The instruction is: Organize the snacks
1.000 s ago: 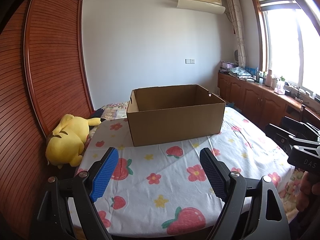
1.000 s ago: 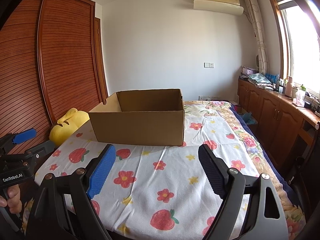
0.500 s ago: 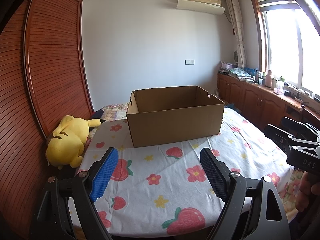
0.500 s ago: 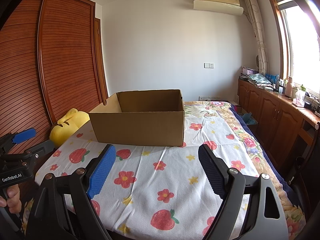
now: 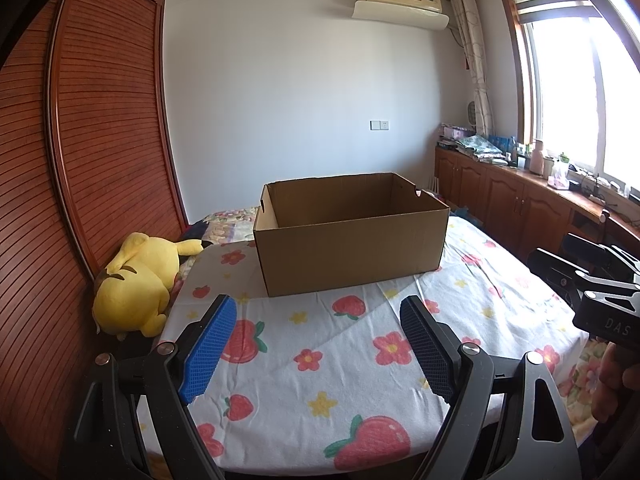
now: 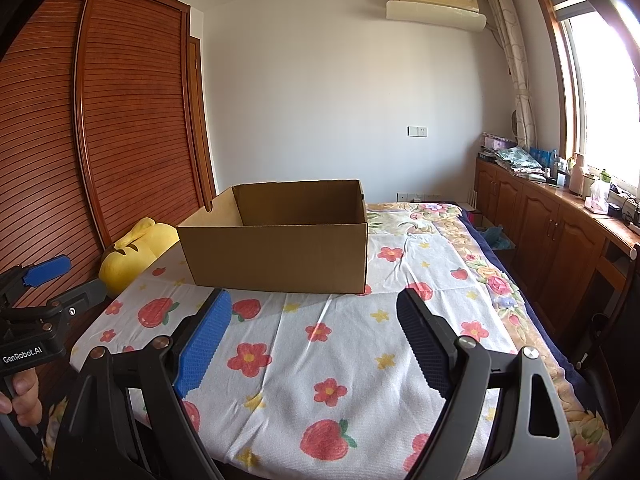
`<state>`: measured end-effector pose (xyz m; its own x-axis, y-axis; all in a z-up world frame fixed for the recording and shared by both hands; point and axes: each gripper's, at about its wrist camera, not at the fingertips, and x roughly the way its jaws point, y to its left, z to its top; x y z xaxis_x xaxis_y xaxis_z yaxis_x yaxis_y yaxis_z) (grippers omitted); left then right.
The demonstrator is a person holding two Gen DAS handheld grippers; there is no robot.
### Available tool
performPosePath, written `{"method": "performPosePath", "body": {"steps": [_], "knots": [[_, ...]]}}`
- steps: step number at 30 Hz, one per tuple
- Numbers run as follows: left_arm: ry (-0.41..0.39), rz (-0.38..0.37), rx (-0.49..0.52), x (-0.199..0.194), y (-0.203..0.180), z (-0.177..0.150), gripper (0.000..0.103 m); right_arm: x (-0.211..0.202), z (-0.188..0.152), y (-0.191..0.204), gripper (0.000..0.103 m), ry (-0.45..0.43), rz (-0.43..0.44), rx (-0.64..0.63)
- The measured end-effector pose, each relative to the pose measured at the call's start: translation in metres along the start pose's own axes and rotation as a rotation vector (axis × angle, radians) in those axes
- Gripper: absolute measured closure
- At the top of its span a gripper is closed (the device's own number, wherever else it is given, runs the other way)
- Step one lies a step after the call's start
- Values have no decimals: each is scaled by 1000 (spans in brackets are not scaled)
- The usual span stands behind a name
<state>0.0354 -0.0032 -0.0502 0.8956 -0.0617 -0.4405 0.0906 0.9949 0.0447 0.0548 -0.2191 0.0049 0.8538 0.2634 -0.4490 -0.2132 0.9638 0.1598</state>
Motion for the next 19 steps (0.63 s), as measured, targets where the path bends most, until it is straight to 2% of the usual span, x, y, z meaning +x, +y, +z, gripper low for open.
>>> {"method": "performPosePath", "body": {"steps": [19], "knots": [[-1,0,-1,-1,-1,0,17,-1,2,0,18,2,3,3]]}}
